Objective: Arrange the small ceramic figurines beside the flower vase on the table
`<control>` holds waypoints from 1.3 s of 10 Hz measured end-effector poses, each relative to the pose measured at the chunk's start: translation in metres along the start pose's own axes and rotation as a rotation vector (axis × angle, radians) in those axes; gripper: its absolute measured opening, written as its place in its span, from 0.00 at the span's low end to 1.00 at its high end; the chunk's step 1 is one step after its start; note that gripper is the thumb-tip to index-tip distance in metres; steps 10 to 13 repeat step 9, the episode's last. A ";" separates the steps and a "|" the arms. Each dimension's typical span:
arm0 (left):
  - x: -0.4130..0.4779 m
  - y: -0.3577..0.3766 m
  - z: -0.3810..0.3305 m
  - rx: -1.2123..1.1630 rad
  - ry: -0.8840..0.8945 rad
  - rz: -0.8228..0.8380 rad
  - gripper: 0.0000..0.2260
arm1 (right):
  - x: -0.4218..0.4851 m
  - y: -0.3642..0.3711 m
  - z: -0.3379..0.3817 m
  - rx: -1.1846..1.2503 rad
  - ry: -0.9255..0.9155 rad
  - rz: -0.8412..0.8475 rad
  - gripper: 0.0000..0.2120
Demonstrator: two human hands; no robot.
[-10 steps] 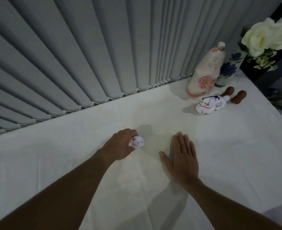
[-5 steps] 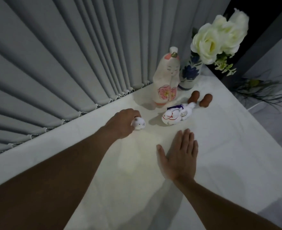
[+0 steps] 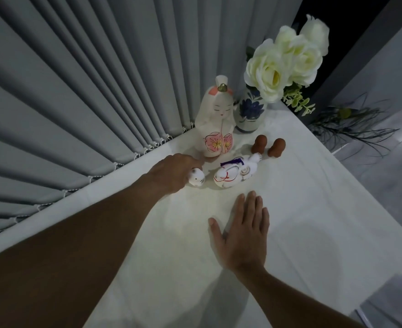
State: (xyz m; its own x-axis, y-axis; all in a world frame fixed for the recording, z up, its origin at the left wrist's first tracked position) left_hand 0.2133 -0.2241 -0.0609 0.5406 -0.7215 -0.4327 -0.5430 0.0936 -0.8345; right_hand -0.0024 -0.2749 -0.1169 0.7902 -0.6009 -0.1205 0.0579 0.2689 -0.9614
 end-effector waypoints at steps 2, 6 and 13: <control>-0.002 0.001 0.002 -0.006 -0.013 -0.020 0.18 | 0.000 0.003 -0.001 0.006 -0.001 0.005 0.45; -0.054 -0.001 0.016 0.101 -0.114 -0.077 0.36 | 0.001 0.001 -0.001 0.025 -0.017 0.137 0.48; -0.138 -0.051 0.014 0.220 -0.178 -0.207 0.34 | -0.002 -0.100 0.042 0.079 -0.106 -0.014 0.45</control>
Point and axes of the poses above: each hand's wrist, its own x-axis towards the middle knuckle, its own y-axis out of the palm, z = x × y, the point moved 9 cm from there along x, towards the middle knuckle, and after that the axes turned 7 degrees about -y, right-handed, at the moved point
